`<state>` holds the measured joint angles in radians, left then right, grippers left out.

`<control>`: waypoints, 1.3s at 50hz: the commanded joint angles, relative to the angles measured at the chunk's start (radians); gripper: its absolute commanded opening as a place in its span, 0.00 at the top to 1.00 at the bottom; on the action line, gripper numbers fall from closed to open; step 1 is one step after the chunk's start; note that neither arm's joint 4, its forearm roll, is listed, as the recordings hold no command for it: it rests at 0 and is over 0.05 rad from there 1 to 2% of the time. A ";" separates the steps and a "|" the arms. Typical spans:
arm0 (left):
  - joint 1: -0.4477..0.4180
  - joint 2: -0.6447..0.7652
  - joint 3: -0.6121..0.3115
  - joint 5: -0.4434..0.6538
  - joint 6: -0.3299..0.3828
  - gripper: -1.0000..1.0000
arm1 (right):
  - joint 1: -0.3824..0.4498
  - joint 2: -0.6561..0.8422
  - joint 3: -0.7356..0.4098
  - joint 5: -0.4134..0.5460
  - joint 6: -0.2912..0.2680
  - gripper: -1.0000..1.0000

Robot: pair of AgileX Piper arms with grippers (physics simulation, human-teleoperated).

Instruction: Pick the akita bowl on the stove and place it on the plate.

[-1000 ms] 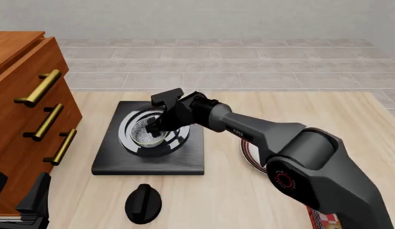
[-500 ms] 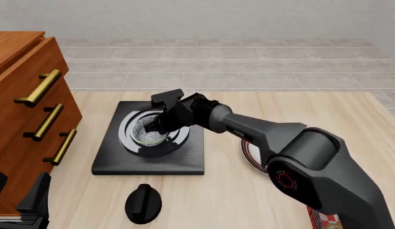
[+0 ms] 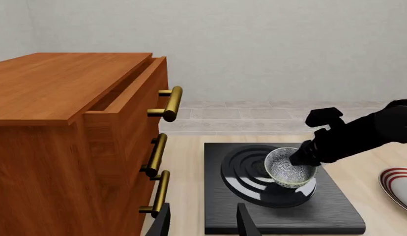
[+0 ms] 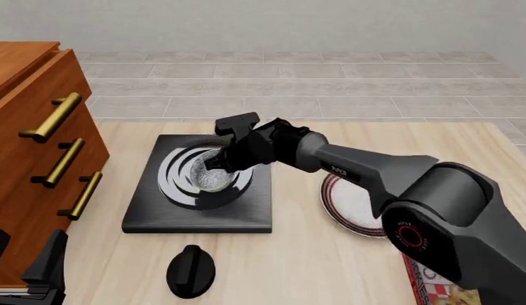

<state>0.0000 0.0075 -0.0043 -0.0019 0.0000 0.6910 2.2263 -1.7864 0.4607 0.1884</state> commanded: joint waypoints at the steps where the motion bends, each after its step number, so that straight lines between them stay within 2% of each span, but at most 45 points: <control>1: 0.000 0.000 0.000 0.000 0.000 0.00 | -0.033 -0.078 0.086 -0.042 0.018 1.00; 25: 0.000 0.000 0.000 0.000 0.000 0.00 | -0.103 -0.212 0.232 -0.126 0.052 1.00; 44: 0.000 0.000 0.000 0.000 0.000 0.00 | -0.172 -0.296 0.422 -0.231 0.073 1.00; 60: 0.000 0.000 0.000 0.000 0.000 0.00 | -0.241 -0.339 0.488 -0.265 0.073 1.00; 65: 0.000 0.000 0.000 0.000 0.000 0.00 | -0.263 -0.358 0.498 -0.269 0.091 1.00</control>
<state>0.0000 0.0075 -0.0043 -0.0019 0.0000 0.4693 1.9040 -1.3194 0.2119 0.2604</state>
